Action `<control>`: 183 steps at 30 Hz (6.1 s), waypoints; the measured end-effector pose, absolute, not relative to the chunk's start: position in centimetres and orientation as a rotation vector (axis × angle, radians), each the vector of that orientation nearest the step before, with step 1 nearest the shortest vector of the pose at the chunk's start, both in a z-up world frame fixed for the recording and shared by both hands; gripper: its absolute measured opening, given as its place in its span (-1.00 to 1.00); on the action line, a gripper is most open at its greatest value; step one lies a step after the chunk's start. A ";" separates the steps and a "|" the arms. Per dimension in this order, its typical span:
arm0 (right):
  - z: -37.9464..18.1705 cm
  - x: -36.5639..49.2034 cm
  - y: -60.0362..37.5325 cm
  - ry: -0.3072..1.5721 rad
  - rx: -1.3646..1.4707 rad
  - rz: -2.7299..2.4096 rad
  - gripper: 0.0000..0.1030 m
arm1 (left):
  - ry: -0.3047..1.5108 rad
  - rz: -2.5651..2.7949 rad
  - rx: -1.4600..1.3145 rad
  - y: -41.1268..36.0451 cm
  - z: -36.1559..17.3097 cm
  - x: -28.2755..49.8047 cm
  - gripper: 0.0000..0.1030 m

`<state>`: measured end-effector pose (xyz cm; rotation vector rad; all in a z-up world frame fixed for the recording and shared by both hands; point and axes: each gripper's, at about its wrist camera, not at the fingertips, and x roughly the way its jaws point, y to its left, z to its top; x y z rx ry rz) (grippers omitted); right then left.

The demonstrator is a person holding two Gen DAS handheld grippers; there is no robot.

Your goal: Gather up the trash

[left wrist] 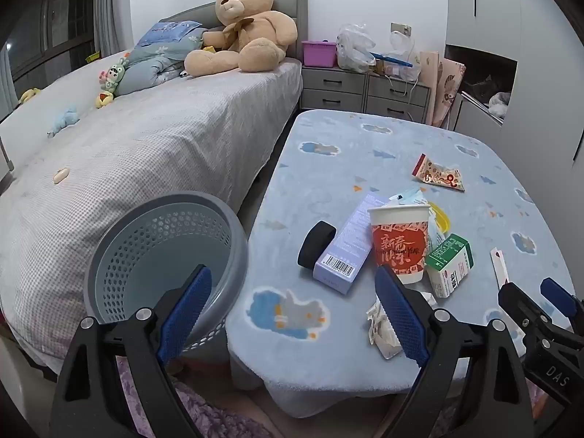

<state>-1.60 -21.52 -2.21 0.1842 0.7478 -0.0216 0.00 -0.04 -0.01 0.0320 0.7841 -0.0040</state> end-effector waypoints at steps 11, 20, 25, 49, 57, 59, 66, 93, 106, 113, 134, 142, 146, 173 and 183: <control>-1.7 -2.9 -22.4 0.736 0.201 -0.019 0.88 | 0.785 -0.002 0.039 -0.1 0.0 0.0 0.69; -2.1 -3.1 -22.1 0.738 0.202 -0.014 0.88 | 0.783 -0.003 0.039 -0.1 -0.3 -0.4 0.69; -2.0 -3.2 -22.1 0.733 0.207 -0.013 0.88 | 0.777 -0.003 0.037 0.5 0.0 -1.3 0.69; -1.1 -4.1 -22.0 0.708 0.210 -0.003 0.88 | 0.772 0.000 0.040 0.3 0.7 -1.8 0.69; -1.2 -4.2 -22.0 0.709 0.211 -0.003 0.88 | 0.772 0.000 0.040 0.2 0.7 -1.8 0.69; -1.2 -4.2 -22.0 0.709 0.211 -0.003 0.88 | 0.771 0.000 0.041 0.2 0.8 -1.9 0.69; -1.2 -4.2 -22.0 0.710 0.212 -0.002 0.88 | 0.771 0.001 0.041 0.1 1.0 -2.2 0.69; -1.4 -4.3 -21.7 0.718 0.209 0.001 0.88 | 0.771 0.000 0.042 0.1 0.9 -2.4 0.69; -2.7 -3.3 -22.2 0.745 0.212 0.000 0.88 | 0.798 0.005 0.042 0.3 -0.8 -1.8 0.69; -4.5 -2.4 -25.0 0.791 0.238 -0.032 0.88 | 0.826 0.049 0.038 1.6 -2.3 -0.5 0.69; -10.4 3.7 -32.2 0.935 0.214 -0.181 0.83 | 0.897 0.029 0.041 1.1 -5.9 2.6 0.69; -11.7 5.5 -31.8 0.972 0.163 -0.190 0.24 | 0.913 -0.004 0.061 -0.4 -6.6 2.6 0.69; -11.5 5.2 -32.1 0.955 0.169 -0.191 -0.31 | 0.918 -0.018 0.061 -0.9 -6.6 2.4 0.69; -10.1 2.6 -31.9 0.881 0.299 -0.051 -0.66 | 1.009 -0.243 0.093 -8.4 -8.5 2.1 0.69; -10.5 2.9 -32.1 0.889 0.312 -0.033 -0.65 | 1.045 -0.254 0.068 -8.9 -11.1 3.9 0.39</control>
